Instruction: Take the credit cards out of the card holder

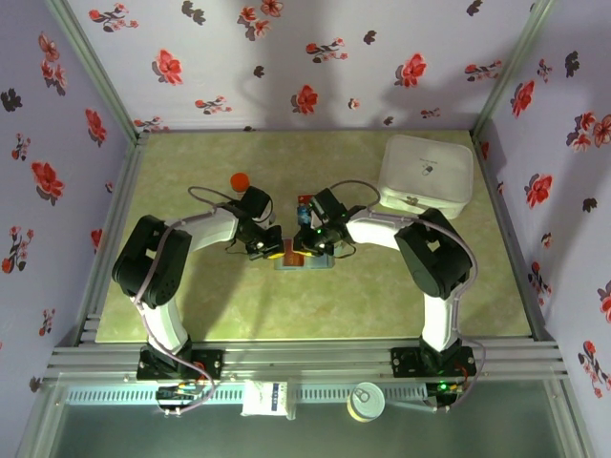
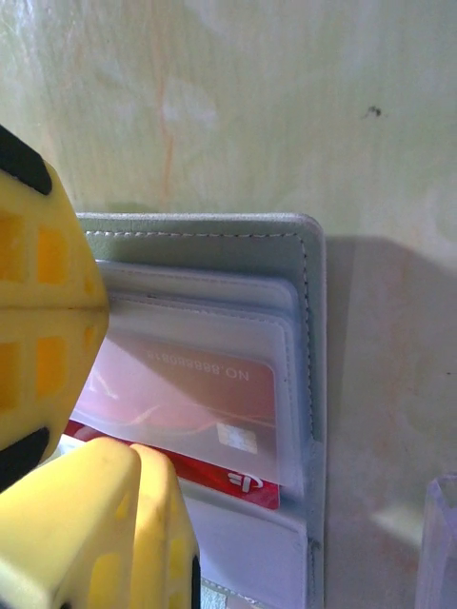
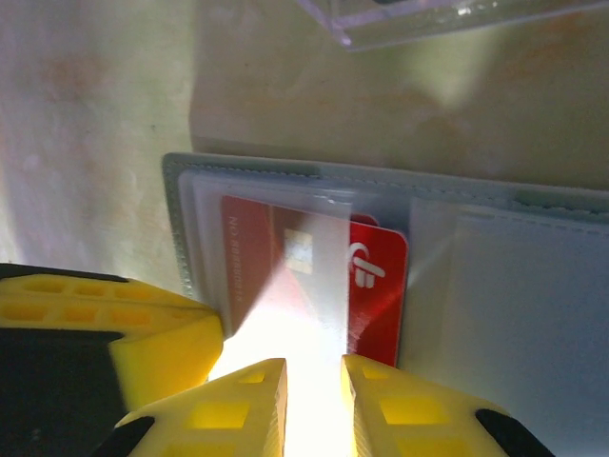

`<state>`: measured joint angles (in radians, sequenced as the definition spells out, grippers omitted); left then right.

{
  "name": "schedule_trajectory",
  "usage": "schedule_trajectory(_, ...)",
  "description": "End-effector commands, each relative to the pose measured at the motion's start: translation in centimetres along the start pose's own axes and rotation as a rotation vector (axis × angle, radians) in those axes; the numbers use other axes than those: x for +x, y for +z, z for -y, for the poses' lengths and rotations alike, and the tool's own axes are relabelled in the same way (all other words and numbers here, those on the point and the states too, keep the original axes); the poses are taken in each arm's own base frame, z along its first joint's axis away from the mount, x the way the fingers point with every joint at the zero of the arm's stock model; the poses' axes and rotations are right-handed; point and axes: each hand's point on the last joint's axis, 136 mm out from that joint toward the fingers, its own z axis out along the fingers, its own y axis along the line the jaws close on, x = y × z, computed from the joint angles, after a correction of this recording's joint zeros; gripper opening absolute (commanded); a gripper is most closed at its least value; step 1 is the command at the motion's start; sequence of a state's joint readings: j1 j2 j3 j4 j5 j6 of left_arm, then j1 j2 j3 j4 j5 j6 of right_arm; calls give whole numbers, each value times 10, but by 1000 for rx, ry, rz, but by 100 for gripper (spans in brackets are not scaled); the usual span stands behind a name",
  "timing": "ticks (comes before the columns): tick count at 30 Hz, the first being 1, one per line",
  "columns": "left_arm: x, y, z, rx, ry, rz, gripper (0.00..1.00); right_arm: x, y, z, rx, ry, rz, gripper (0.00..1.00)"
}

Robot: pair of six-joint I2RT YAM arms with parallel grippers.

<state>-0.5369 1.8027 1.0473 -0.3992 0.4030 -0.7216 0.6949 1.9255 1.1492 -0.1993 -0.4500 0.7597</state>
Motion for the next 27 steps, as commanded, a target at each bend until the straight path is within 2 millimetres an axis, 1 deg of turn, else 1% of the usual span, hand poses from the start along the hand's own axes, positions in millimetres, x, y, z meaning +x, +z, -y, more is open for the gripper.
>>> schedule_trajectory(1, 2, 3, -10, -55, 11, -13, 0, 7, 6, 6, 21, 0, -29, 23)
schedule_trajectory(5, 1, 2, -8, -51, 10, -13, 0, 3, 4, 13, 81, -19, -14, 22)
schedule_trajectory(12, 2, 0, -8, -53, 15, -13, 0, -7, -3, 9, 100, -57, 23, 22)
schedule_trajectory(16, 2, 2, -9, -50, 11, -17, 0, -5, -6, 6, 90, -57, 15, 22)
schedule_trajectory(23, -2, 1, -3, -40, 15, -14, 0, -4, -14, -1, 60, -52, 33, 23)
schedule_trajectory(27, 0, 2, -8, -55, 10, -15, 0, -5, -13, 2, 57, -35, 34, 25)
